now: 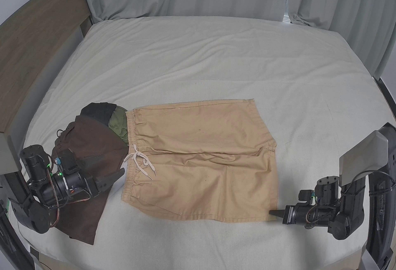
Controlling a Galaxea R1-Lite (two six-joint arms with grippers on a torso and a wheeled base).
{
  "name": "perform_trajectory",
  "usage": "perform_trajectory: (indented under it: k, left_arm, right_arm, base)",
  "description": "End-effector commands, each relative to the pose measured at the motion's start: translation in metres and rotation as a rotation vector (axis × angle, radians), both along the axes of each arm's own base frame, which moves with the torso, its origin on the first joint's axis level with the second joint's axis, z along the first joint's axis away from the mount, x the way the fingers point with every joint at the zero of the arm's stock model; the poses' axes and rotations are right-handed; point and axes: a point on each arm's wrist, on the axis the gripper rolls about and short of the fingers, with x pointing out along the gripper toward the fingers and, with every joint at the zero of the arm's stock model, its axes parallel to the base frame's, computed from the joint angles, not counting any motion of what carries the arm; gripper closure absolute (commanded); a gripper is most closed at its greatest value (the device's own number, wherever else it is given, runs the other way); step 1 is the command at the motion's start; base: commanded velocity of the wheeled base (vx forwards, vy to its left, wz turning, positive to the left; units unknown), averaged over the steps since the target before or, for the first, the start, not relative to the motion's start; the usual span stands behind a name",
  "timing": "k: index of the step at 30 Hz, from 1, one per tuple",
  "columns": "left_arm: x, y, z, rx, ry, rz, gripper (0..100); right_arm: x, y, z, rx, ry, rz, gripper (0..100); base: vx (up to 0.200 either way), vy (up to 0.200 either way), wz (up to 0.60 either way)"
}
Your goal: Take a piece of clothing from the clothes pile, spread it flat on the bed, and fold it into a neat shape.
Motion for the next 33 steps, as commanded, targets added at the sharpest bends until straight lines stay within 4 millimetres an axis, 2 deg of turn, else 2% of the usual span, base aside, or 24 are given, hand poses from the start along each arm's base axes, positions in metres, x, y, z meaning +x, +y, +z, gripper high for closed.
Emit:
perform_trajectory:
  k: [1, 8, 24, 25, 33]
  left_arm:
    - [0.002, 0.000, -0.006, 0.000, 0.023, 0.000, 0]
    - [0.003, 0.000, -0.011, -0.001, 0.047, 0.000, 0]
    - [0.005, 0.002, -0.020, -0.033, 0.102, 0.011, 0]
    - [0.005, 0.002, -0.022, -0.034, 0.111, 0.011, 0]
    - [0.007, 0.003, -0.031, -0.036, 0.146, 0.011, 0]
  right_arm:
    - [-0.001, -0.007, 0.004, 0.001, -0.003, -0.023, 100]
    - [0.001, -0.014, 0.004, -0.017, -0.017, -0.037, 100]
    - [0.003, -0.015, 0.004, -0.019, -0.031, -0.037, 100]
    - [0.004, -0.015, 0.004, -0.020, -0.032, -0.036, 0]
    - [0.007, -0.015, 0.006, -0.024, -0.057, -0.034, 0]
  base:
    - [0.000, 0.000, 0.00]
    - [0.000, 0.000, 0.00]
    - [0.000, 0.000, 0.00]
    - [0.000, 0.000, 0.00]
    - [0.000, 0.000, 0.00]
